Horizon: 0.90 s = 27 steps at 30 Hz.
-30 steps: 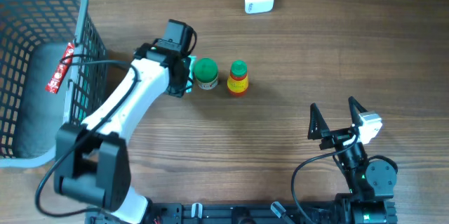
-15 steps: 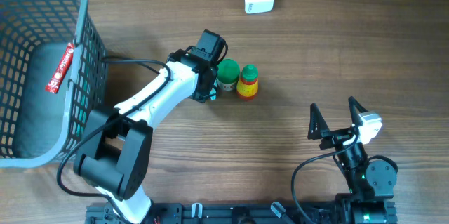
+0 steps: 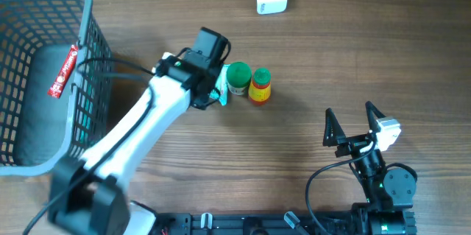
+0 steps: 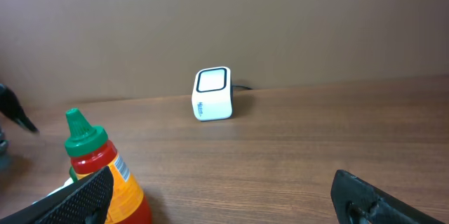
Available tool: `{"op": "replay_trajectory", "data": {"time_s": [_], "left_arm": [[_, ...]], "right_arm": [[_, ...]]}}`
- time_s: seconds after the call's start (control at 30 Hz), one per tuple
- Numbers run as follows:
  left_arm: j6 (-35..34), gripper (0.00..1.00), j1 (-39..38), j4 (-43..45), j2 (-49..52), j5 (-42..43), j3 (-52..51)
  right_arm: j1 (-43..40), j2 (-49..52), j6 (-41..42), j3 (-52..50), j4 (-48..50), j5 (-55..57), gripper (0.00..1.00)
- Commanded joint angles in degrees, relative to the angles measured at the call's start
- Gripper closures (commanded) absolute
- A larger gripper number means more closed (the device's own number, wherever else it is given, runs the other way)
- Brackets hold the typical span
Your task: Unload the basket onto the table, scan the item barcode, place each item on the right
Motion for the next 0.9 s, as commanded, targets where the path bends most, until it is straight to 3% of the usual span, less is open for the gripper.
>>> {"op": "replay_trajectory", "data": {"time_s": [0.0,0.2,0.57,0.73,0.87], "left_arm": [[7.1,0.1,0.1,0.1,-9.1,-11.4,0.9],[22.7,0.01,5.5,7.3,-22.2,-15.1,1.2],[48.2,0.0,24.7,18.7,-35.9,-15.0,2.4],[53.2,0.0,36.1,19.1,-36.3,-13.1,2.7],[54.1,0.0,47.9,19.3,-34.5,-3.5,2.7]], "right_arm": [[0.4,-0.3,0.3,-0.1,0.2,0.7,0.0],[0.4,-0.3,0.3,-0.1,0.2,0.7,0.0],[0.4,-0.3,0.4,-0.1,0.2,0.7,0.0],[0.4,-0.3,0.4,-0.1,0.2,0.7,0.0],[0.4,-0.3,0.4,-0.1,0.2,0.7,0.0]]}}
